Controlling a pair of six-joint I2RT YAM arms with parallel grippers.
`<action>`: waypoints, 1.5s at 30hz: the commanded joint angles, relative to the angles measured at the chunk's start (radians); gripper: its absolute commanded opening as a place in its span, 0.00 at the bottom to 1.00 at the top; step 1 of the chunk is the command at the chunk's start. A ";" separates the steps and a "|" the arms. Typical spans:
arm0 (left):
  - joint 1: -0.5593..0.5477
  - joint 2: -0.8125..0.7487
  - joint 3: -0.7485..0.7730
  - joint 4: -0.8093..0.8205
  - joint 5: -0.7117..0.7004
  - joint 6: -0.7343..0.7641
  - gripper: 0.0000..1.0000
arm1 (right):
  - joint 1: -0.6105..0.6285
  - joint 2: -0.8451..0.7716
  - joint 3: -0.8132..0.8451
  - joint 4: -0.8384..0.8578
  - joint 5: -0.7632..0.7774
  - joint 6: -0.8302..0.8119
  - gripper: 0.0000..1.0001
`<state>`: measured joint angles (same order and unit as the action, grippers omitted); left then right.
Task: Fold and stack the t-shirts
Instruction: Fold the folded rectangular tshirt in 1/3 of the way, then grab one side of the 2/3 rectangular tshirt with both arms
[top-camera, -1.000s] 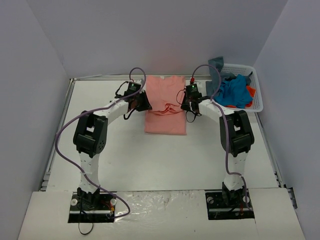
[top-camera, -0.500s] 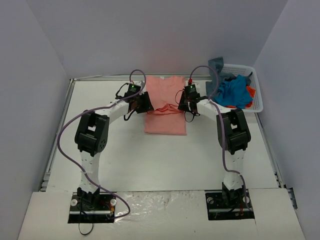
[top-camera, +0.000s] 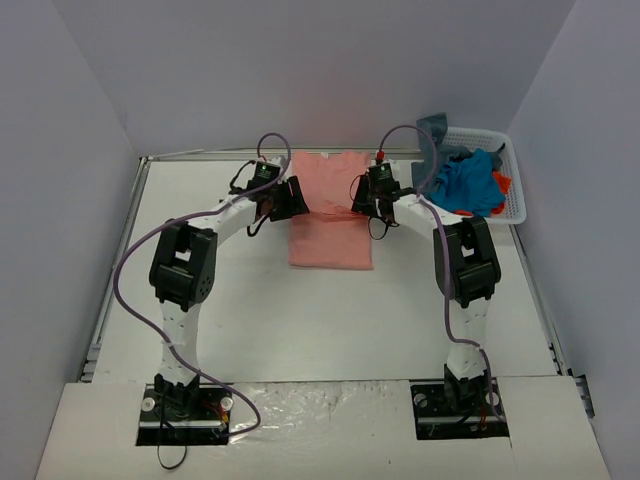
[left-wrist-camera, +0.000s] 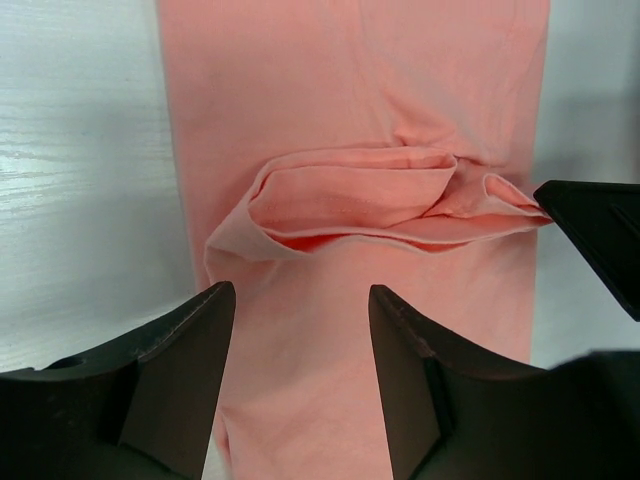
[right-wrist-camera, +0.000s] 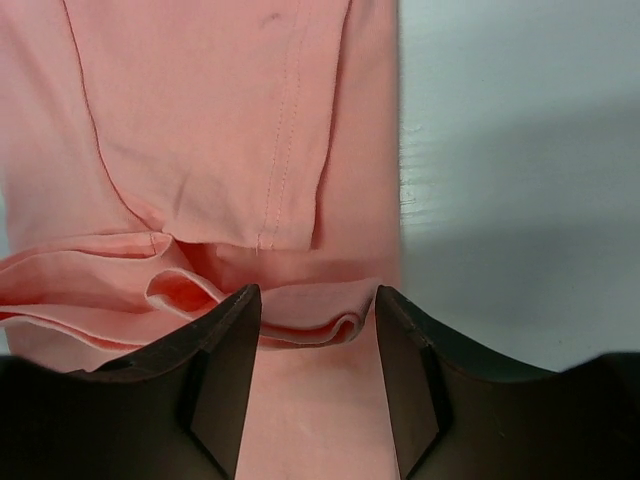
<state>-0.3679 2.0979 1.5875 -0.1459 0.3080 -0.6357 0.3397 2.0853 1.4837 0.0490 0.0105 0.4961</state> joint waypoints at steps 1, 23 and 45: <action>0.011 -0.061 0.045 -0.023 -0.020 0.014 0.55 | -0.005 -0.025 0.039 -0.006 0.002 -0.004 0.46; -0.022 -0.159 -0.027 -0.021 -0.020 -0.010 0.47 | 0.009 -0.171 -0.051 -0.017 0.040 -0.010 0.41; -0.111 -0.447 -0.463 0.003 -0.090 -0.047 0.37 | 0.056 -0.530 -0.417 -0.106 0.025 0.032 0.45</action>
<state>-0.4686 1.7180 1.1637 -0.1459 0.2550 -0.6689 0.3798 1.6218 1.1145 -0.0235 0.0216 0.5079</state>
